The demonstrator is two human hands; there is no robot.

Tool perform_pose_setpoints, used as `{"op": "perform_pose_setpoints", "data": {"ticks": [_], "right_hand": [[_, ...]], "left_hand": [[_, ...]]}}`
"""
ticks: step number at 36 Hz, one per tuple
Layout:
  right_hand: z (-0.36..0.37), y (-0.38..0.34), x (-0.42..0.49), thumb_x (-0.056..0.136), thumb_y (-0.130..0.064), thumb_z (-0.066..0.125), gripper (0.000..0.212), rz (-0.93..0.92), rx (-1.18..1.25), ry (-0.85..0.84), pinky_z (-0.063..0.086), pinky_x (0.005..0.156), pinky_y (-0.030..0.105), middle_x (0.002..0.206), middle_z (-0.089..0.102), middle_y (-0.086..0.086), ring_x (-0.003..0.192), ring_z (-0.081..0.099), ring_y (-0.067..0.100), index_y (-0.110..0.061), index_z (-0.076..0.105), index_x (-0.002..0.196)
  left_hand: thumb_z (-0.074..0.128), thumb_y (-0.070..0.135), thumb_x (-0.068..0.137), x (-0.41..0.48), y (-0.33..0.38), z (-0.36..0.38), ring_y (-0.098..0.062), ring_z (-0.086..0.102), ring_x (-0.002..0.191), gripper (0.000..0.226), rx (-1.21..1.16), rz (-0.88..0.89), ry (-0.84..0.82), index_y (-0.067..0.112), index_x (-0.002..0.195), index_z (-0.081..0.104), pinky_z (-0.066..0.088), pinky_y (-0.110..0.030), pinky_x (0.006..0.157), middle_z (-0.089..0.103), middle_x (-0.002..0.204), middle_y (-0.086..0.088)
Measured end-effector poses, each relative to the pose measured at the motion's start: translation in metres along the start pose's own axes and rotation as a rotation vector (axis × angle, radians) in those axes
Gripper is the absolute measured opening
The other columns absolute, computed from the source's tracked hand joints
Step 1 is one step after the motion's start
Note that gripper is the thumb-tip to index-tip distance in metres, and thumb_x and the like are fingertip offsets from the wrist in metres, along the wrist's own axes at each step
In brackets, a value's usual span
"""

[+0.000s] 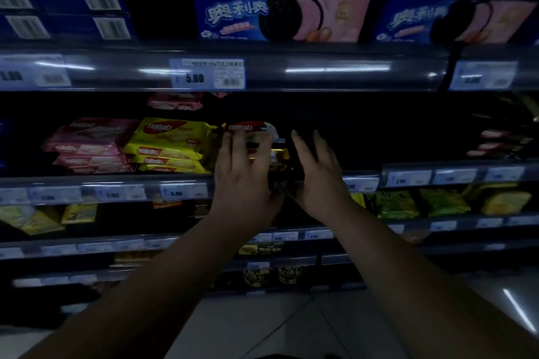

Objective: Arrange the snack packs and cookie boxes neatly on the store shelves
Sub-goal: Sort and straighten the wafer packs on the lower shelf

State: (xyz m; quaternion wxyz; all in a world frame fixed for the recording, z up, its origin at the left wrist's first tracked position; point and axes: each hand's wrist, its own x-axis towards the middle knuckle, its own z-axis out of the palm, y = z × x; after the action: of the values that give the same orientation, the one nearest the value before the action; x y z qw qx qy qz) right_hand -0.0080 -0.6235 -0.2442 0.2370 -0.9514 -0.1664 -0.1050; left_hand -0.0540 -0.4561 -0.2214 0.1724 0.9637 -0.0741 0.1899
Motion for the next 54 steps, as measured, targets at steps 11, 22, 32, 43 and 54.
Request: {"op": "perform_pose_setpoints", "data": {"ticks": [11,22,32,43,54], "right_hand": [[-0.074,0.127,-0.033,0.079,-0.033,0.076,0.097,0.114,-0.006,0.100,0.023,0.115,0.057,0.163,0.006,0.016,0.146,0.011,0.041,-0.037,0.016,0.154],[-0.173,0.297,-0.060,0.081,-0.038,0.062,0.074,0.163,0.002,0.230,0.031,0.108,0.062,0.156,0.023,0.017,0.142,0.020,0.043,-0.032,0.029,0.147],[-0.208,0.379,-0.048,0.083,-0.033,0.072,0.094,0.191,0.080,0.258,0.026,0.112,0.058,0.161,0.000,0.019,0.147,0.006,0.040,-0.038,0.010,0.154],[-0.203,0.414,-0.021,0.093,-0.040,0.058,0.073,0.249,0.063,0.078,0.027,0.111,0.060,0.150,0.035,0.018,0.135,0.037,0.042,-0.039,0.015,0.152],[-0.196,0.394,-0.022,0.092,-0.016,0.065,0.064,0.169,0.198,0.201,0.049,0.090,0.037,0.142,0.042,0.017,0.119,0.053,0.035,-0.027,0.036,0.148]], "left_hand": [[0.063,0.050,0.079,0.055,0.124,0.059,-0.039,0.010,0.146,0.097,-0.126,0.089,-0.212,0.034,0.155,0.005,0.016,-0.050,0.118,0.004,0.163,-0.015],[0.070,0.040,0.069,0.121,0.286,0.154,-0.035,0.024,0.144,0.102,-0.437,0.007,-0.295,0.040,0.152,0.011,0.033,-0.043,0.114,0.013,0.160,-0.012],[0.073,0.027,0.082,0.155,0.361,0.204,-0.020,0.038,0.133,0.091,-0.560,-0.045,-0.279,0.036,0.153,0.018,0.034,-0.025,0.103,0.030,0.153,-0.006],[0.064,0.025,0.092,0.179,0.367,0.236,-0.031,0.043,0.133,0.078,-0.442,-0.044,-0.243,0.035,0.154,0.017,0.043,-0.037,0.105,0.021,0.158,-0.013],[0.062,0.014,0.093,0.168,0.350,0.232,-0.022,0.041,0.137,0.065,-0.455,-0.041,-0.055,0.029,0.150,0.033,0.030,-0.020,0.106,0.039,0.153,-0.005]]}}
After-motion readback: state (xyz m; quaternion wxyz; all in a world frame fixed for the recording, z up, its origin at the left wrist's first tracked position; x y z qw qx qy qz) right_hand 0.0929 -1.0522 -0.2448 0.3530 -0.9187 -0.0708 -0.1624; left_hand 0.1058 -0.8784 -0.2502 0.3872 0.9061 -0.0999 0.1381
